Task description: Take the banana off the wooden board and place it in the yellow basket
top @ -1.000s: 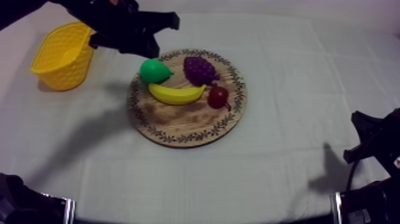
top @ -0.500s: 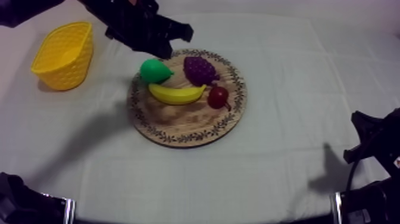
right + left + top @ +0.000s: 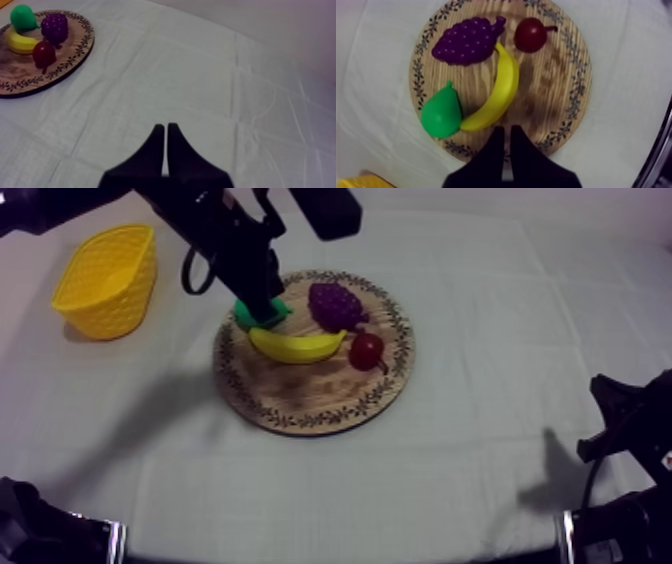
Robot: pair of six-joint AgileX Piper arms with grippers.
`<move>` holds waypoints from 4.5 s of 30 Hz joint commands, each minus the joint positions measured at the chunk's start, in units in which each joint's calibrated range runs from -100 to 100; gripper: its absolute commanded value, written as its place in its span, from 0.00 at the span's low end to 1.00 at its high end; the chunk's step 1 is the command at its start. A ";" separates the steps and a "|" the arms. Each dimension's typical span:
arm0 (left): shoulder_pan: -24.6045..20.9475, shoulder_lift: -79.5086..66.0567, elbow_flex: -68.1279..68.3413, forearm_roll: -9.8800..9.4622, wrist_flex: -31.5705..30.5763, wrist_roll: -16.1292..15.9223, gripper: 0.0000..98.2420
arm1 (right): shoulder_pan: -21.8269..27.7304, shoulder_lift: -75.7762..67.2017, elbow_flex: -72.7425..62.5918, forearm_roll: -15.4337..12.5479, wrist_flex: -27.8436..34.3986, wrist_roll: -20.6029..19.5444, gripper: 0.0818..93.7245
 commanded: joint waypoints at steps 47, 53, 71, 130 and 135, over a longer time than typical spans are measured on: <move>-0.48 33.52 -11.25 -1.69 2.33 -2.63 0.62 | -0.02 -0.01 0.04 0.00 -0.02 0.00 0.00; -0.50 36.07 -13.31 -1.82 3.00 -2.42 0.48 | -0.02 -0.01 0.04 0.00 -0.02 0.00 0.00; 0.97 24.82 -8.04 -2.95 1.80 -0.89 0.31 | -0.02 -0.01 0.04 0.00 -0.02 -0.02 0.00; -34.39 20.93 -19.27 -4.29 4.31 -5.32 0.45 | -0.24 -0.01 0.04 0.00 -0.02 -0.05 0.00; -34.62 19.88 -16.00 -2.82 2.00 -3.75 0.59 | -0.25 -0.01 0.04 0.00 -0.02 -0.05 0.00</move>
